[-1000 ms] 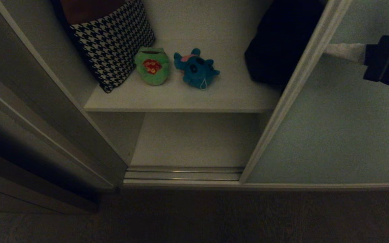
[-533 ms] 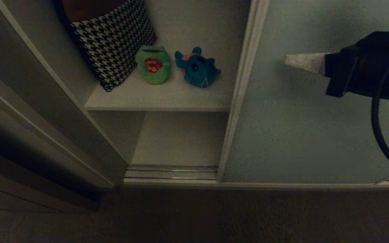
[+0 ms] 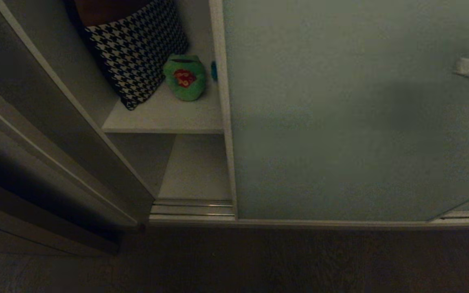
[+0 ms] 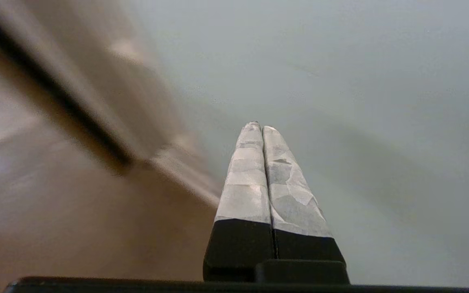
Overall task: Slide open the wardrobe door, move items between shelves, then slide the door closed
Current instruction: Close the door
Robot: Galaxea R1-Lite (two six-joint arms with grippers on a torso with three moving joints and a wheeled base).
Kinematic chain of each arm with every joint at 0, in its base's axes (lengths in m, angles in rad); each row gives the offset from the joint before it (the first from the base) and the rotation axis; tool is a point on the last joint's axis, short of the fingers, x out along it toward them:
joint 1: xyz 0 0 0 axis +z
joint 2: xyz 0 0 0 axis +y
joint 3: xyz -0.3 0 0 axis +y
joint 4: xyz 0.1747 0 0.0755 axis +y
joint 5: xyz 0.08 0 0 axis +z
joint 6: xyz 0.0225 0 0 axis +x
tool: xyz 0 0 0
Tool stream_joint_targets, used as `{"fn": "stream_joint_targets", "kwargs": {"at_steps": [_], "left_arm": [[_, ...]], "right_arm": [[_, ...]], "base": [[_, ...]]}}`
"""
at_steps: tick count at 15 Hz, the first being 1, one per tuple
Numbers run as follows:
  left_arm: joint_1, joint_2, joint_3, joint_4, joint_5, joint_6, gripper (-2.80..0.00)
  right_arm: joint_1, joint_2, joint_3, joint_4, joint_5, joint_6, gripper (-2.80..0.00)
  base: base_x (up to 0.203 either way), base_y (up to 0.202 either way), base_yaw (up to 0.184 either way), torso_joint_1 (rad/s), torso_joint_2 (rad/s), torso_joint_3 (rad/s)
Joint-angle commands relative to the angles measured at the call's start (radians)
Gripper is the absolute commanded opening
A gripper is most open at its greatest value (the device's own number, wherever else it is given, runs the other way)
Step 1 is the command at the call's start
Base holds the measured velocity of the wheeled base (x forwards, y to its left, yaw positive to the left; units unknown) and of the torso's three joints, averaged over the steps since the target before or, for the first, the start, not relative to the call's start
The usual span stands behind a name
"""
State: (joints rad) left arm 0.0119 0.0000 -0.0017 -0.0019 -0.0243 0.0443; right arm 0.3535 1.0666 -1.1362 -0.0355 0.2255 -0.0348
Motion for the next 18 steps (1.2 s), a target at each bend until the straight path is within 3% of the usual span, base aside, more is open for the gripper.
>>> {"fn": "stream_joint_targets", "kwargs": {"at_steps": [1, 4, 6, 13, 15, 18], "left_arm": [[0.000, 0.002, 0.000, 0.000, 0.000, 0.000, -2.80], [0.000, 0.002, 0.000, 0.000, 0.000, 0.000, -2.80], [0.000, 0.002, 0.000, 0.000, 0.000, 0.000, -2.80], [0.000, 0.002, 0.000, -0.001, 0.000, 0.000, -2.80], [0.000, 0.002, 0.000, 0.000, 0.000, 0.000, -2.80], [0.000, 0.002, 0.000, 0.000, 0.000, 0.000, -2.80]], "right_arm": [[-0.149, -0.104, 0.031, 0.019, 0.013, 0.003, -2.80], [-0.463, -0.181, 0.097, 0.043, 0.027, 0.035, -2.80], [-0.640, -0.216, 0.131, 0.051, 0.027, 0.110, -2.80], [-1.098, -0.140, 0.184, 0.062, 0.014, 0.339, -2.80], [-1.220, -0.076, 0.155, 0.062, 0.079, 0.408, -2.80], [-1.353, 0.032, 0.108, 0.062, 0.220, 0.446, -2.80]], "base": [[0.000, 0.000, 0.000, 0.000, 0.00, 0.000], [0.000, 0.000, 0.000, 0.000, 0.00, 0.000], [0.000, 0.000, 0.000, 0.000, 0.00, 0.000], [0.000, 0.000, 0.000, 0.000, 0.00, 0.000], [0.000, 0.000, 0.000, 0.000, 0.00, 0.000], [0.000, 0.000, 0.000, 0.000, 0.00, 0.000]]}}
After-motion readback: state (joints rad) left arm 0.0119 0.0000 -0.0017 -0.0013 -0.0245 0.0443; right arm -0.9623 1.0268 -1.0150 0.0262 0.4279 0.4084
